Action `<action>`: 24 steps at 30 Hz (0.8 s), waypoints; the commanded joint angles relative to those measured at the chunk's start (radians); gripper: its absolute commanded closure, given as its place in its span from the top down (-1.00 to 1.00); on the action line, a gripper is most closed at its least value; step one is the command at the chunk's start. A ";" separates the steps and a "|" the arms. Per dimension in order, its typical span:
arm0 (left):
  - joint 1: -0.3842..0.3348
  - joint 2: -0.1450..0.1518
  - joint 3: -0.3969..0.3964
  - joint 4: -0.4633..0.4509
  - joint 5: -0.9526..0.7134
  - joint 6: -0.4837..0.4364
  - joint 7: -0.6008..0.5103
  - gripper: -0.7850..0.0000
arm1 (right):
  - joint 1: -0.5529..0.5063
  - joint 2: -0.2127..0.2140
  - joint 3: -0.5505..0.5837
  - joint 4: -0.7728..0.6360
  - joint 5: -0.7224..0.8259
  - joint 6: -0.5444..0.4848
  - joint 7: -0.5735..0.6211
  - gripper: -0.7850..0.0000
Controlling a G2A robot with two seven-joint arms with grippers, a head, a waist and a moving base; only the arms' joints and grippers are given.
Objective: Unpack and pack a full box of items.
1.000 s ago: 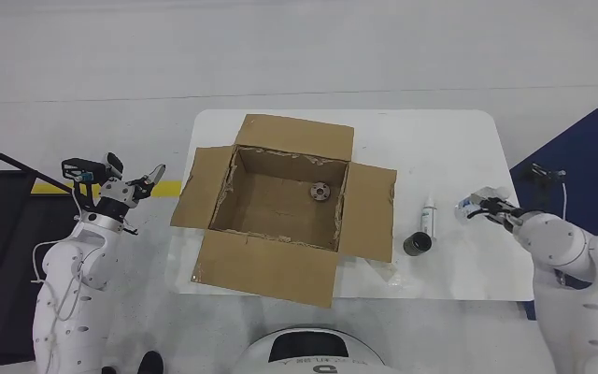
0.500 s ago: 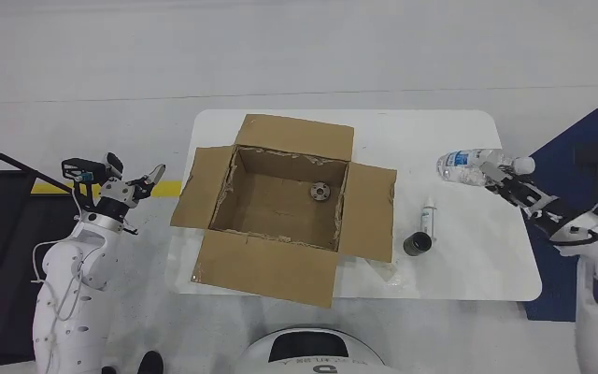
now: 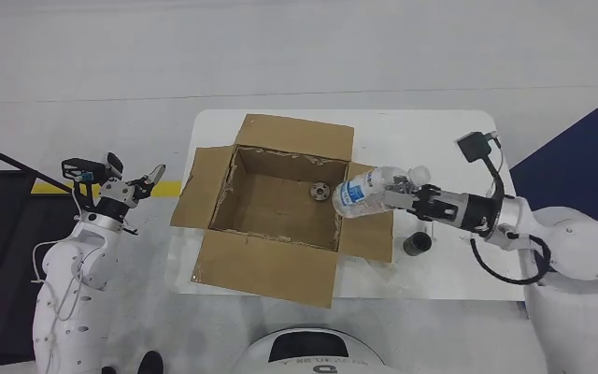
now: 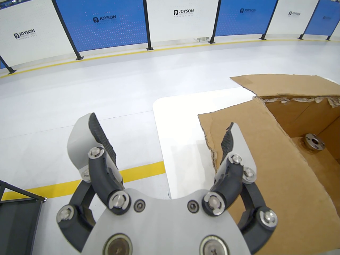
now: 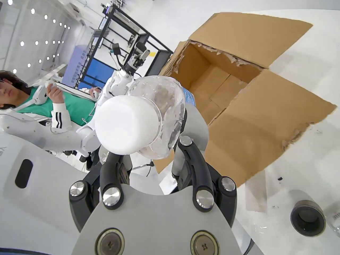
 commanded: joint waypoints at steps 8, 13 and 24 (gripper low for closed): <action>0.000 0.000 0.000 0.000 0.000 0.000 0.000 1.00 | 0.113 -0.005 -0.281 0.012 -0.281 0.064 -0.097 -1.00; 0.000 0.000 0.000 0.000 0.000 0.000 0.000 1.00 | 0.135 -0.009 -0.382 0.031 -0.412 0.078 -0.148 -1.00; 0.000 0.000 0.000 0.000 0.000 0.000 0.000 1.00 | 0.153 -0.015 -0.517 0.050 -0.632 0.120 -0.203 -0.40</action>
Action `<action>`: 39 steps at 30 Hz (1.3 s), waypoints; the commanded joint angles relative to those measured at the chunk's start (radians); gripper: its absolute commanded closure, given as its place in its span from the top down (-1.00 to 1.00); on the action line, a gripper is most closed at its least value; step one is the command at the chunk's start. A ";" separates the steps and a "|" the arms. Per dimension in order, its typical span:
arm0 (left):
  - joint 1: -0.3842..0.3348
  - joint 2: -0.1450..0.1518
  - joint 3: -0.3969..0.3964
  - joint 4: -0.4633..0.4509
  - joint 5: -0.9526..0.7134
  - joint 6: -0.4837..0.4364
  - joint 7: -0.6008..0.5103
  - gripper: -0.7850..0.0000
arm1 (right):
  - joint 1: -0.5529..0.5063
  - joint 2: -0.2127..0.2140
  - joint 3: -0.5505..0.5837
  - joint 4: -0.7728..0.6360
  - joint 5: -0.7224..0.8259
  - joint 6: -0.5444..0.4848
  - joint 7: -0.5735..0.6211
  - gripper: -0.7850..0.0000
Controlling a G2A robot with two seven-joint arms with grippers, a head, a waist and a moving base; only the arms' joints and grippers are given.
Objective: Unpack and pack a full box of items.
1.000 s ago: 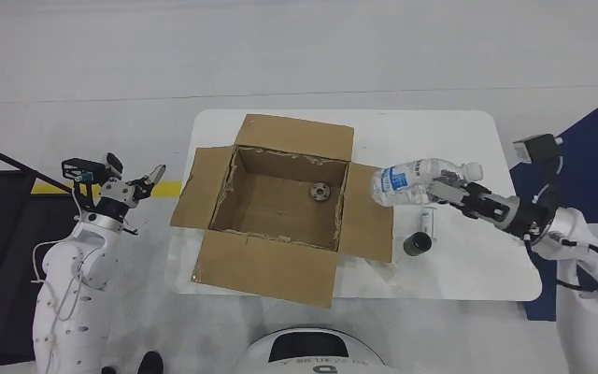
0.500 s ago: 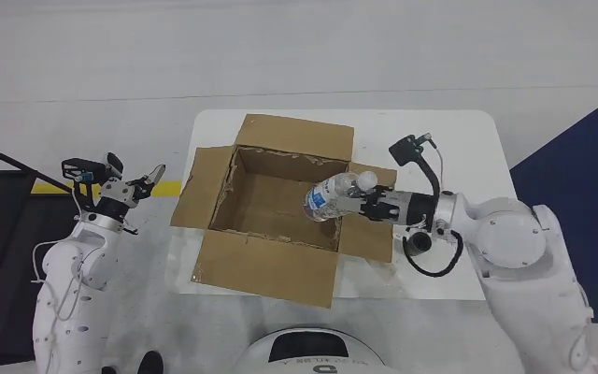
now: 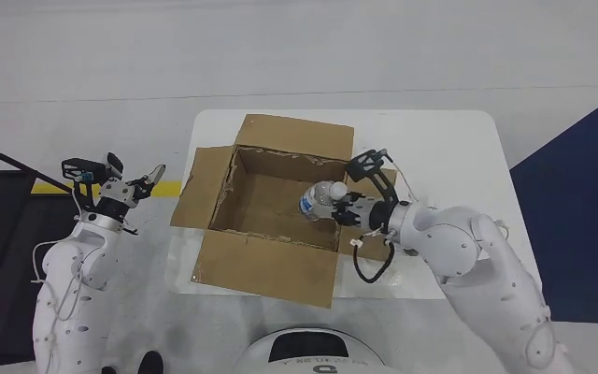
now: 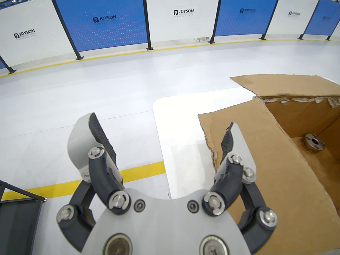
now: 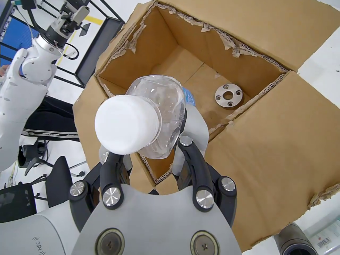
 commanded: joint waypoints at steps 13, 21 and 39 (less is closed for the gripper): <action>0.000 0.000 0.000 0.000 0.000 0.000 0.000 1.00 | 0.022 0.000 -0.013 -0.016 -0.010 0.002 0.040 0.72; 0.000 0.000 0.000 0.000 0.000 0.000 0.000 1.00 | -0.015 0.018 0.240 -0.044 0.322 -0.048 0.118 0.73; 0.000 0.000 0.000 0.000 0.000 0.000 0.000 1.00 | -0.217 0.063 0.657 0.213 0.392 -0.274 0.281 0.82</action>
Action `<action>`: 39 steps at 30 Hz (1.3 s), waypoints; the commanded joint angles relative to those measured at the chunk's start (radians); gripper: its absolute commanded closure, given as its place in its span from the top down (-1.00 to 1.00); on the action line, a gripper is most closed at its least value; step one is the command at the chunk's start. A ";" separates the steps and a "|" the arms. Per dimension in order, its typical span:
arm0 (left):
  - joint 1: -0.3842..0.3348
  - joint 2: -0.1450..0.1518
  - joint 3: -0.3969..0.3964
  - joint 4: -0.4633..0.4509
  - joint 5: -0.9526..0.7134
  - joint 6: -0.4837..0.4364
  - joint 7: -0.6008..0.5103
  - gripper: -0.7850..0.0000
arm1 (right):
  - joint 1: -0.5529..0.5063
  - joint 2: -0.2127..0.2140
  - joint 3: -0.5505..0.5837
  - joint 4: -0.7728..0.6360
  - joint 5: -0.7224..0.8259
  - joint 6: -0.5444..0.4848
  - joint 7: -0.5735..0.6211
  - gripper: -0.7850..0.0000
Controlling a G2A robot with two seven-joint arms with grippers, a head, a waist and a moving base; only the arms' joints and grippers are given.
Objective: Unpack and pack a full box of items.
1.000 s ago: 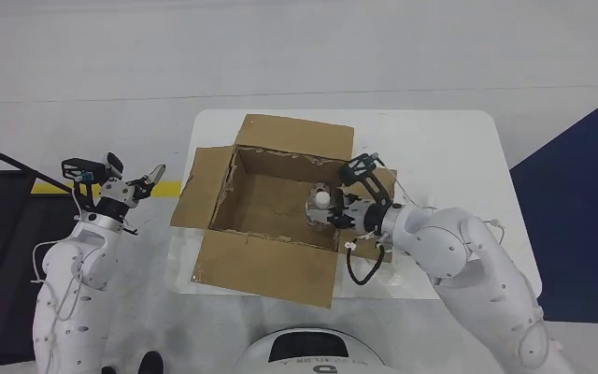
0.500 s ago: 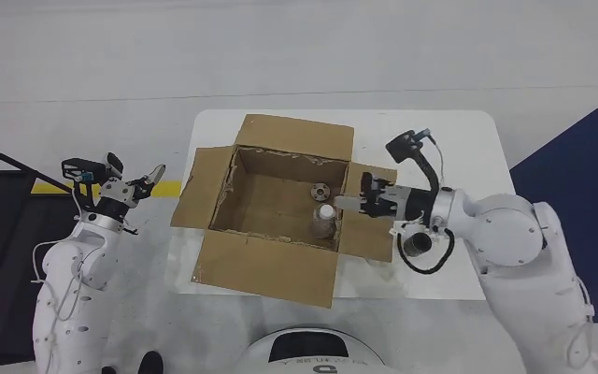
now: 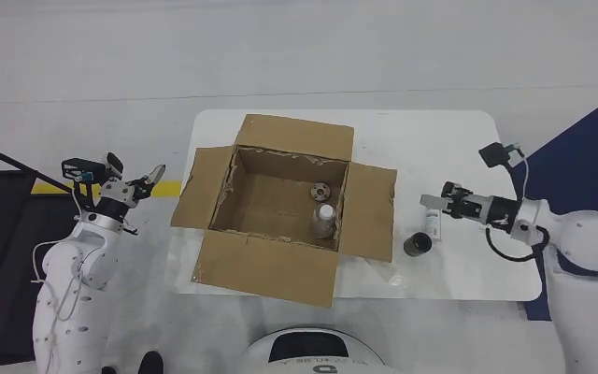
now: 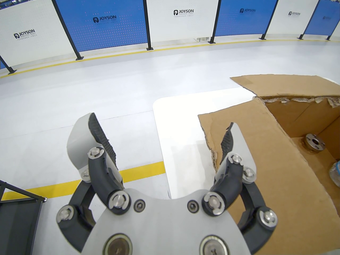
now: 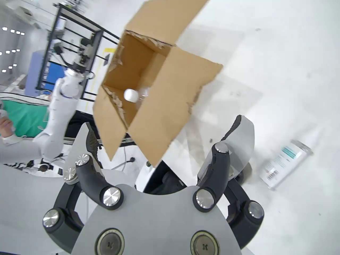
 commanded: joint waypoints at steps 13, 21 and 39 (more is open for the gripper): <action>0.000 0.000 0.000 0.000 0.000 0.000 0.000 1.00 | 0.065 0.008 -0.231 0.113 -0.643 0.258 -0.156 0.36; 0.000 0.000 0.000 0.000 0.000 0.000 0.000 1.00 | 0.079 0.005 -0.317 0.128 -0.832 0.350 -0.153 0.08; 0.000 0.000 0.000 0.000 0.000 0.000 0.000 1.00 | 0.268 -0.020 -0.480 0.352 -0.918 0.389 -0.074 -1.00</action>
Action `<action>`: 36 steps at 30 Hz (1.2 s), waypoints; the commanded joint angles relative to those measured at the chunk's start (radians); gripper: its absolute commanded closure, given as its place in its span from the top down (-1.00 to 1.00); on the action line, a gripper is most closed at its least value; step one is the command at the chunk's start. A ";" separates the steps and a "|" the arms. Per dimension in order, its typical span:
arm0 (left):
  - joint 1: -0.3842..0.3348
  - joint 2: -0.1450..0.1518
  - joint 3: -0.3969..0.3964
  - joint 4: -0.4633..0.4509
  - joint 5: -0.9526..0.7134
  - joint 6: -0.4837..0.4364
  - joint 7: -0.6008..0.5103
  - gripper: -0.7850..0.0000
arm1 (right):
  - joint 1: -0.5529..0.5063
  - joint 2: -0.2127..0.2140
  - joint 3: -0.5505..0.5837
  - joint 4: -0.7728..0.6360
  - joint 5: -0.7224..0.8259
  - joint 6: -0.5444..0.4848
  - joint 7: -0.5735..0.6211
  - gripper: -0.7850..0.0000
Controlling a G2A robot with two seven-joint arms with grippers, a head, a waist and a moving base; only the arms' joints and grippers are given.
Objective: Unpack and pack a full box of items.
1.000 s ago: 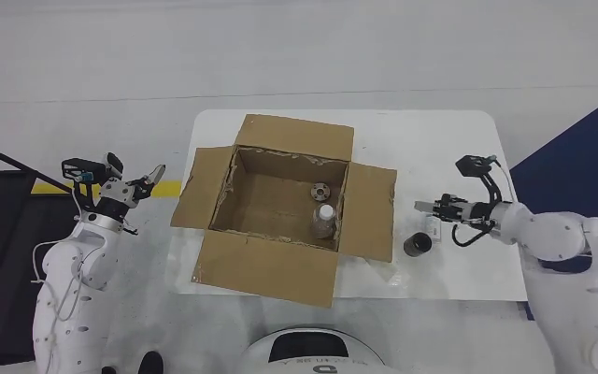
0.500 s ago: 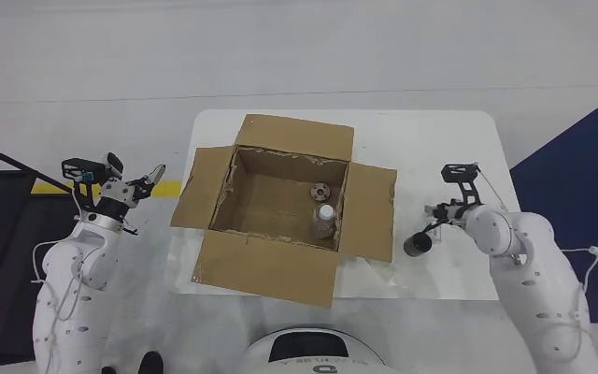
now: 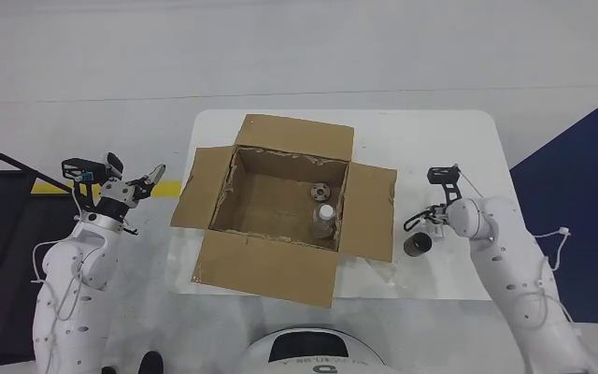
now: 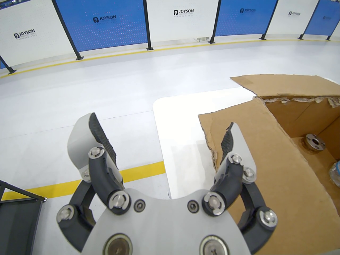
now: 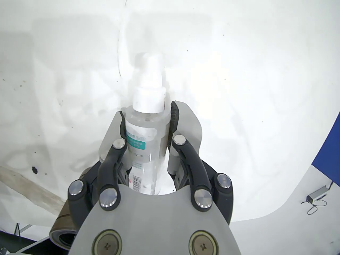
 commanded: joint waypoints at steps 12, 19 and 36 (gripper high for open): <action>0.000 0.000 0.000 0.000 0.000 0.000 0.000 1.00 | -0.078 0.004 0.296 -0.118 0.401 -0.029 -0.161 -1.00; 0.000 0.000 0.000 0.000 0.000 0.000 0.000 1.00 | -0.190 -0.011 0.480 -0.194 0.870 -0.162 -0.289 -1.00; 0.000 0.000 0.000 0.000 0.000 0.000 0.000 1.00 | -0.212 -0.019 0.467 -0.209 1.065 -0.253 -0.259 -1.00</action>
